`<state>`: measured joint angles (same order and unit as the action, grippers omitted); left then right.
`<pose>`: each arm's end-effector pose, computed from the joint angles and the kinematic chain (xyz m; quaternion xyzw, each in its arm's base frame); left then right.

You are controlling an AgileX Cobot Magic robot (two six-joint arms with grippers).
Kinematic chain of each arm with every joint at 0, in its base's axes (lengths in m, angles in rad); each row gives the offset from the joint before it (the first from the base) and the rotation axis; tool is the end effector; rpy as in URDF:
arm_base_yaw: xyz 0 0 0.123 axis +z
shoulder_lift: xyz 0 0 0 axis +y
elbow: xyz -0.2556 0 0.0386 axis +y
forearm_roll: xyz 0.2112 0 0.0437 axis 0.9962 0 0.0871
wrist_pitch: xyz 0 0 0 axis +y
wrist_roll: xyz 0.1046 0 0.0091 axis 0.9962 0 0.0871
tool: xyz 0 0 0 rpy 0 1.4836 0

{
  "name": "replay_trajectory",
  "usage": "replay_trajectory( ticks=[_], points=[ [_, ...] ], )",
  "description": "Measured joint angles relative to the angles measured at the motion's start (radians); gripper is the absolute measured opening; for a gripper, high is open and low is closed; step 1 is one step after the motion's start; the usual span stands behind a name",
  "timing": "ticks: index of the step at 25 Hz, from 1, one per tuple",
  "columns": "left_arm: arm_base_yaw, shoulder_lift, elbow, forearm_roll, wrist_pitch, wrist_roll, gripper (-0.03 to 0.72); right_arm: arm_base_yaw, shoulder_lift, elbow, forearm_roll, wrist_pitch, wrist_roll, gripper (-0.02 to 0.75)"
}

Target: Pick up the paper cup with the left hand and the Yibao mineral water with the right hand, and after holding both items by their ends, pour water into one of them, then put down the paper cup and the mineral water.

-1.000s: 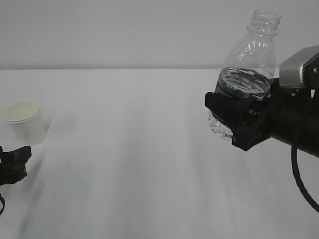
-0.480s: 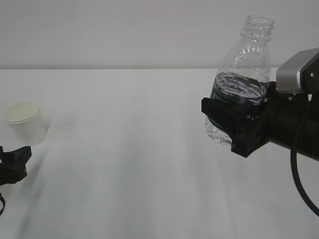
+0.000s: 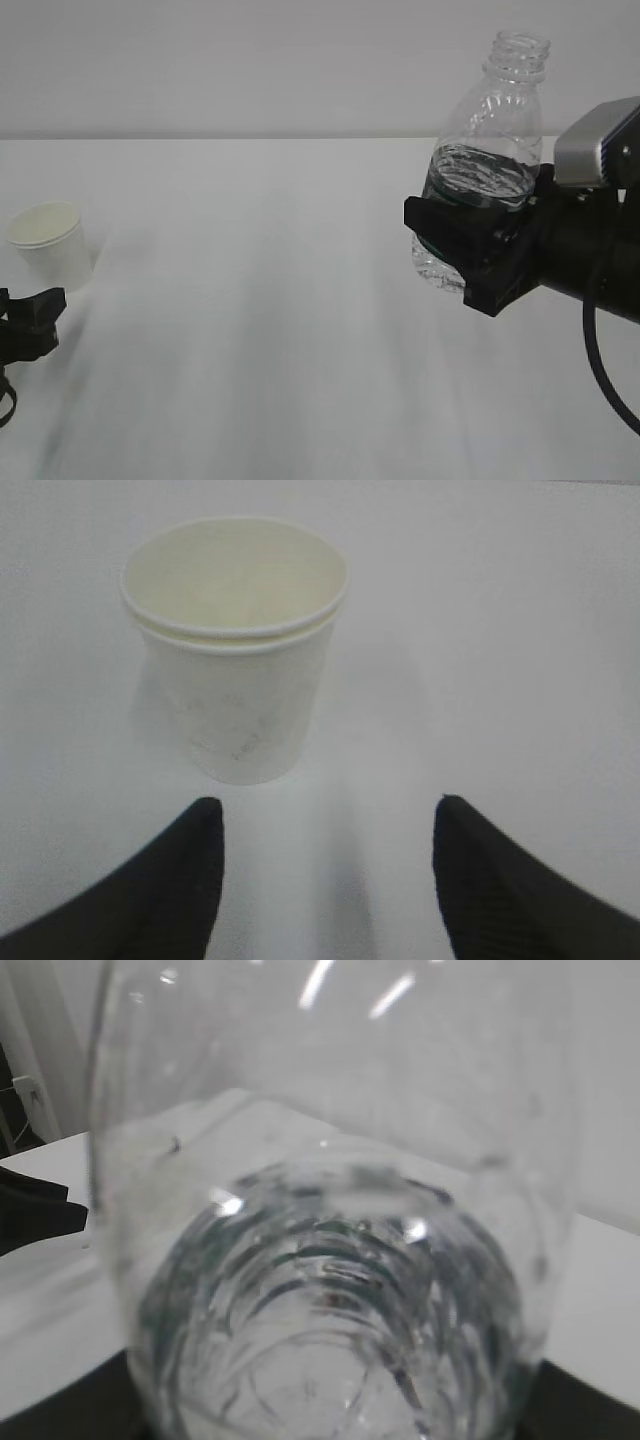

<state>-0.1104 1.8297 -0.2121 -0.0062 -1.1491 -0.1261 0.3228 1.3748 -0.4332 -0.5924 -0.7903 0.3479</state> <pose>0.2326 -0.0252 0.1081 -0.0091 0.8282 -0.0645 0.5566 0.2171 0.1165 0.2211 -0.2829 0.7012 0.2255 0.6143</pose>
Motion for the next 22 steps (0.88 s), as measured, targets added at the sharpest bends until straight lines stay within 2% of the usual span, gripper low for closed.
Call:
replay_trajectory(
  ticks=[15, 22],
  points=[
    [0.0, 0.072, -0.079, -0.012, 0.0, 0.004, 0.465, 0.0, 0.0, 0.0, -0.002, 0.0, 0.0, 0.417],
    [0.0, 0.078, -0.102, -0.058, 0.0, 0.026, 0.465, 0.0, 0.0, 0.0, -0.002, 0.0, 0.0, 0.417]
  ],
)
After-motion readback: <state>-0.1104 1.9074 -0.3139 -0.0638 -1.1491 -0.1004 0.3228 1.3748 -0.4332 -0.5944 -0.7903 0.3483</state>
